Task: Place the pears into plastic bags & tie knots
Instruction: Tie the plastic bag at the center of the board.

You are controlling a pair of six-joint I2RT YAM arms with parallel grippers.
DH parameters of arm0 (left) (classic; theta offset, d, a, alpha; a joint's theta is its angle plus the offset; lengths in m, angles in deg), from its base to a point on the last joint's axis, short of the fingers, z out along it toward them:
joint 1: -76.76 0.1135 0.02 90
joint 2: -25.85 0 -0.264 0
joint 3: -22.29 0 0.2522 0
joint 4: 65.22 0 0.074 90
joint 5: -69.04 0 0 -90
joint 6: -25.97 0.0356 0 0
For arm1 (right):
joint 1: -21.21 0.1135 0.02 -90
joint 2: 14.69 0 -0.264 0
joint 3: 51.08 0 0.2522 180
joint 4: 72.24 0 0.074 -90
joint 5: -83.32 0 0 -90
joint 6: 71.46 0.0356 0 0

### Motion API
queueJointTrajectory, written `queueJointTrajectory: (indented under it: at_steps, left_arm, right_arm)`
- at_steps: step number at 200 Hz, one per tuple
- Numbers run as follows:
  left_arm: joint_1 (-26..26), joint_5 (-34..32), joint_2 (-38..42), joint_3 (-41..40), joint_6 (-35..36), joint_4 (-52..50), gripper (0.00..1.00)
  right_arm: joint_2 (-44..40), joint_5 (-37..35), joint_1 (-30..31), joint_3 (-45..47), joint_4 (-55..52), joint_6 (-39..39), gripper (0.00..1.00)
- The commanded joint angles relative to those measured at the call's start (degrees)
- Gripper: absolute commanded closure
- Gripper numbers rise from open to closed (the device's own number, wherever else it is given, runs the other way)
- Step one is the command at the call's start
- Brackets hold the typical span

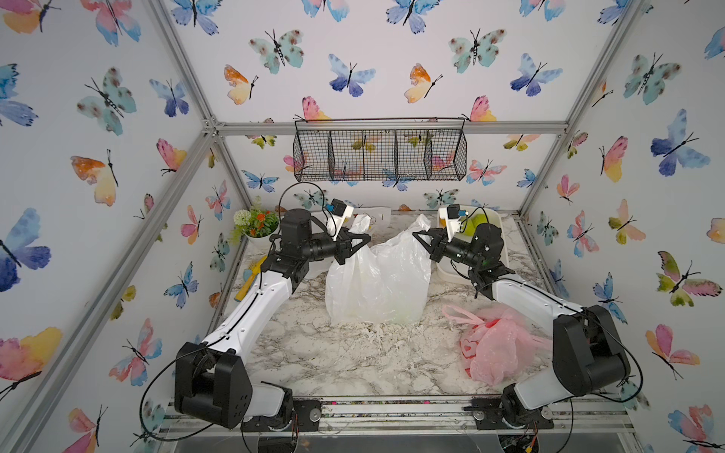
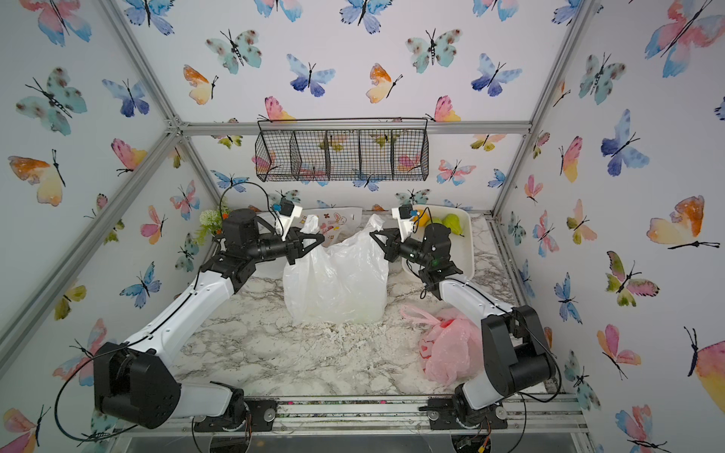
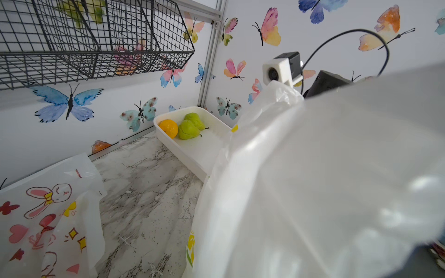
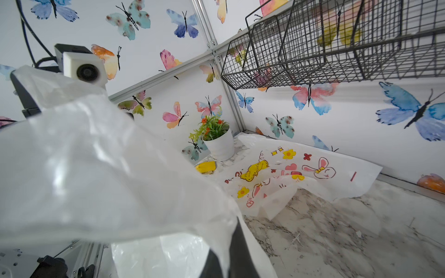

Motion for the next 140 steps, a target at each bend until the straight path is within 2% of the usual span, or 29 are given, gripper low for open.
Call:
queueJointTrajectory:
  at_steps: [1,14,26,44,66,89,113,140]
  left_arm:
    - [0.12,-4.93,-3.68,9.42,5.90,-16.65,0.93]
    - [-1.21,-7.44,-6.76,14.83,9.82,-26.44,0.94]
    - [-3.14,-10.51,-8.62,17.71,14.21,-33.41,0.94]
    - [-4.51,-11.50,-7.84,16.93,17.70,-36.00,0.92]
    - [-4.25,-10.73,-5.50,14.01,19.61,-32.57,0.86]
    - [-4.20,-6.98,-4.64,14.00,21.84,-31.13,0.80]
    - [-4.11,-3.43,-4.47,14.72,23.45,-31.15,0.68]
    - [-3.55,-1.27,-3.34,13.45,25.13,-31.07,0.52]
  right_arm:
    - [-5.73,-6.05,6.53,-1.93,-14.05,-10.42,0.97]
    - [-6.41,-14.63,11.80,-5.36,-24.68,-18.62,0.97]
    - [-5.76,-21.13,14.75,-8.61,-30.86,-21.55,0.97]
    - [-3.80,-27.00,18.31,-14.61,-39.24,-25.66,0.97]
    - [-2.01,-28.85,20.36,-18.25,-42.79,-27.95,0.98]
    - [1.85,-31.36,21.30,-24.45,-49.13,-30.32,0.97]
    - [5.47,-34.11,22.75,-30.30,-54.23,-32.04,0.97]
    - [6.00,-34.61,23.11,-31.93,-55.19,-32.31,0.97]
